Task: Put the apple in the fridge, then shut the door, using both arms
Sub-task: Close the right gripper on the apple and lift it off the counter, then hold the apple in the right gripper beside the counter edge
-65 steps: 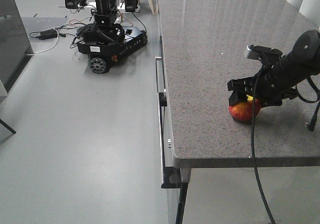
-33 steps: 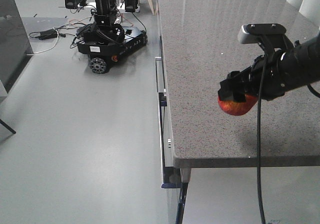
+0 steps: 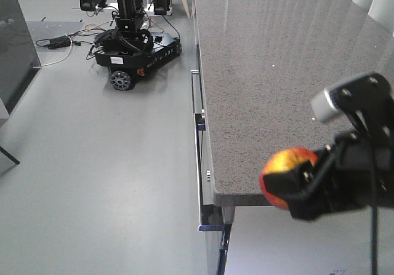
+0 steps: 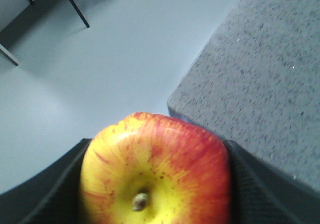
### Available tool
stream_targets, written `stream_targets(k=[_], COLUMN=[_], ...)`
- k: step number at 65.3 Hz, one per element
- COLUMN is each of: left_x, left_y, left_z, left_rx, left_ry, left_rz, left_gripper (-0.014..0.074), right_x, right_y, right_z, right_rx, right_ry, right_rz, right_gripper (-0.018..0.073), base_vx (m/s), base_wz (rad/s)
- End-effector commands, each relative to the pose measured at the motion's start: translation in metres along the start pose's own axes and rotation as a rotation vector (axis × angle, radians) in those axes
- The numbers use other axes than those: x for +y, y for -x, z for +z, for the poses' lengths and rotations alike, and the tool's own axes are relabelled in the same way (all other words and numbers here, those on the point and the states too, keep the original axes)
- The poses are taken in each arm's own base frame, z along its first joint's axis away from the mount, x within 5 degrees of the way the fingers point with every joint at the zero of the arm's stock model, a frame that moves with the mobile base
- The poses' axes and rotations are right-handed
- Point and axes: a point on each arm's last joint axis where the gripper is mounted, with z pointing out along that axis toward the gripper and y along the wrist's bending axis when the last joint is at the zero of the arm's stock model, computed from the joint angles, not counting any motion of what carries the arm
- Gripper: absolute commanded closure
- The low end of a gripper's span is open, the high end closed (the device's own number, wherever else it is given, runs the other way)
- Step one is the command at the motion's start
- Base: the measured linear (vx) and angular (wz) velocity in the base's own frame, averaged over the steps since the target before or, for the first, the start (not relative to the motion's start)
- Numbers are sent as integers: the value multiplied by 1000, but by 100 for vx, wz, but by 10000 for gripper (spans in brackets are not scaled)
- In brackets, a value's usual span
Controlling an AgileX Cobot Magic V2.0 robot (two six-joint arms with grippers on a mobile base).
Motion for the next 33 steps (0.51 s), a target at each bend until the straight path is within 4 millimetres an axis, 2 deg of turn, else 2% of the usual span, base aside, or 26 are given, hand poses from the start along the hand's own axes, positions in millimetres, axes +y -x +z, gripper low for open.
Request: stream_targets(k=[1, 16, 33], left_x=[0, 0, 0], left_y=[-2, -2, -2], left_z=[0, 0, 0], left_rx=[-59, -59, -59], left_ry=[-9, -9, -9], left_rz=[-11, -11, -11], left_gripper=[602, 602, 602], right_x=[4, 5, 6], right_y=[-4, -32, -35], right_z=[-17, -23, -25], right_rx=[-118, -119, -108], right_ry=[0, -3, 3], right_rz=[2, 1, -1], right_gripper=[337, 337, 337], base_vx=[0, 0, 0], base_wz=[0, 0, 0])
